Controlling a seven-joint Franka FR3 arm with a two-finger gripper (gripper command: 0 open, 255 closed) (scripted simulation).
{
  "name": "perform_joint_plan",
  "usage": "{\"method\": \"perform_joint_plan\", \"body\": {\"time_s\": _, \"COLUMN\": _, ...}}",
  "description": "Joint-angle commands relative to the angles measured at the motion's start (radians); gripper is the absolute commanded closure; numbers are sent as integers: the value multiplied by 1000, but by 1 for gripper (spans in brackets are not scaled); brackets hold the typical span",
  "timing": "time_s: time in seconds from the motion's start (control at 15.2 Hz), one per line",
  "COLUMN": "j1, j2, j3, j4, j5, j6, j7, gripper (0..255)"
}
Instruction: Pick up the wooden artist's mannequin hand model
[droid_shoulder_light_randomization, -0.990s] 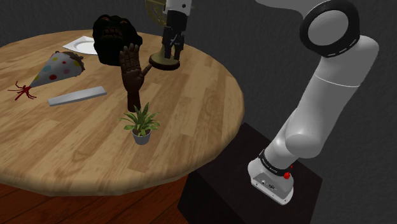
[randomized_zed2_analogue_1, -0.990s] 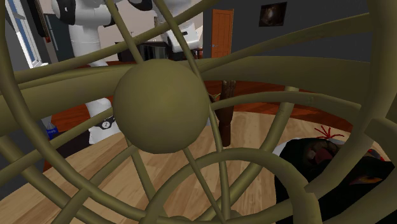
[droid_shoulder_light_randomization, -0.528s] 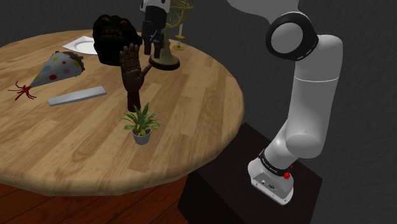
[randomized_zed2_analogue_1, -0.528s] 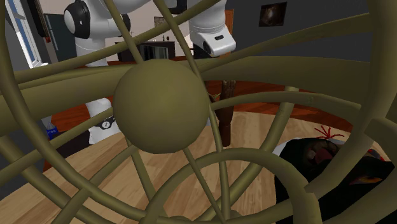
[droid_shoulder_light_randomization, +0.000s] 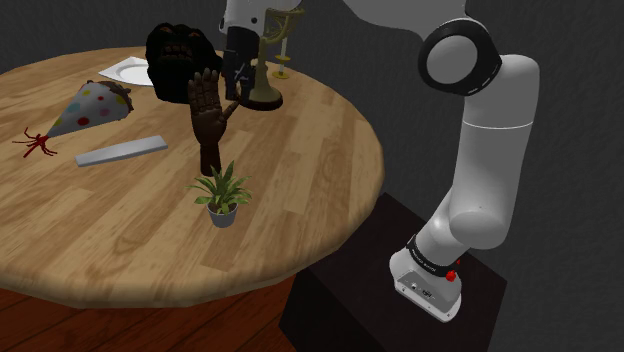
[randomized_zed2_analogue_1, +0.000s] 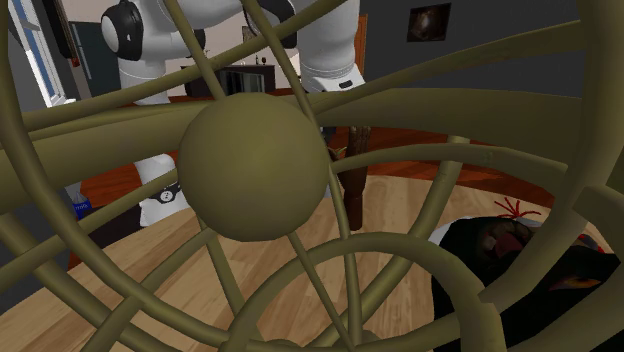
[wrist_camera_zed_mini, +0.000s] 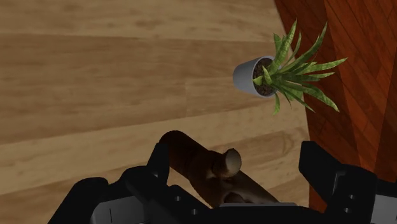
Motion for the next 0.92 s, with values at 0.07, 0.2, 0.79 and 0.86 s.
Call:
{"method": "perform_joint_plan", "body": {"time_s": 0.07, "j1": 0, "j2": -2, "j3": 0, "j4": -7, "j5": 0, "j6": 5, "j7": -2, "gripper": 255}}
{"method": "perform_joint_plan", "body": {"time_s": 0.2, "j1": 0, "j2": -2, "j3": 0, "j4": -7, "j5": 0, "j6": 5, "j7": -2, "gripper": 255}}
{"method": "perform_joint_plan", "body": {"time_s": 0.79, "j1": -2, "j2": 3, "j3": 1, "j4": 39, "j5": 1, "j6": -33, "j7": 14, "gripper": 255}}
{"method": "perform_joint_plan", "body": {"time_s": 0.86, "j1": -2, "j2": 5, "j3": 2, "j4": 55, "j5": 2, "j6": -46, "j7": 19, "gripper": 255}}
